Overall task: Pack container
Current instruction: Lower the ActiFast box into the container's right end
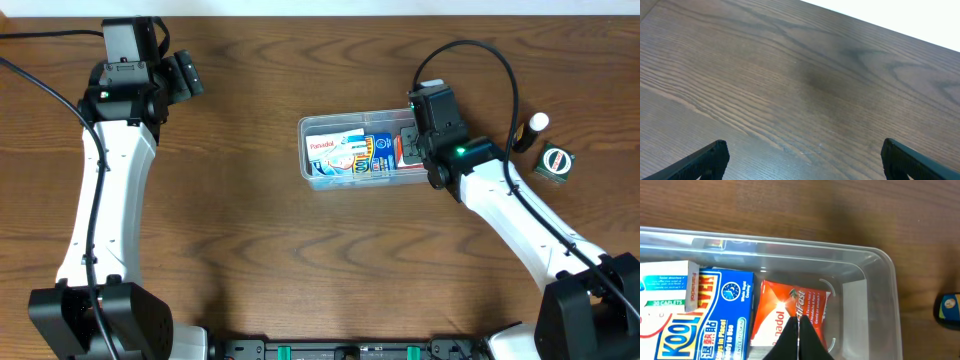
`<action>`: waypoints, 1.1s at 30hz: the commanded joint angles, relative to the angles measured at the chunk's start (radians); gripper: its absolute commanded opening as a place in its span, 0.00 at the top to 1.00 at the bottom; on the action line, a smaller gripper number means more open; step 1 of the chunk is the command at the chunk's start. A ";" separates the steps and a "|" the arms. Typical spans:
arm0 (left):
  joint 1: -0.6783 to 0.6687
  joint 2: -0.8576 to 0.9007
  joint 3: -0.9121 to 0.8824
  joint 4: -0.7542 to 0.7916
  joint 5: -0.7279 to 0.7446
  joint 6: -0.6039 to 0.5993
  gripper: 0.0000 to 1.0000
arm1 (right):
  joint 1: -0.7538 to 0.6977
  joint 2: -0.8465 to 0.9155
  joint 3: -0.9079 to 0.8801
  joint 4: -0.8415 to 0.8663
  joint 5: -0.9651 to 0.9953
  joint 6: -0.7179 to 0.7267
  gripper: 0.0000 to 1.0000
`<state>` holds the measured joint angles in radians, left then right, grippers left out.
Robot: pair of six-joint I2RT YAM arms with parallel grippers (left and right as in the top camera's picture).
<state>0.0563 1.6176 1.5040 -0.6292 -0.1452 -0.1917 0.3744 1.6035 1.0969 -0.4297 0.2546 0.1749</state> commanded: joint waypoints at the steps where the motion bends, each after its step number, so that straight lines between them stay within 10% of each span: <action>1: 0.003 -0.015 0.018 -0.003 -0.001 -0.016 0.02 | -0.009 0.027 0.013 0.003 0.000 0.008 0.99; 33: 0.003 -0.015 0.018 -0.003 -0.001 -0.016 0.02 | -0.074 0.232 0.013 0.042 -0.128 0.034 0.99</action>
<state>0.0563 1.6176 1.5040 -0.6292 -0.1452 -0.1917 0.3111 1.8175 1.0985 -0.3798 0.1455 0.1947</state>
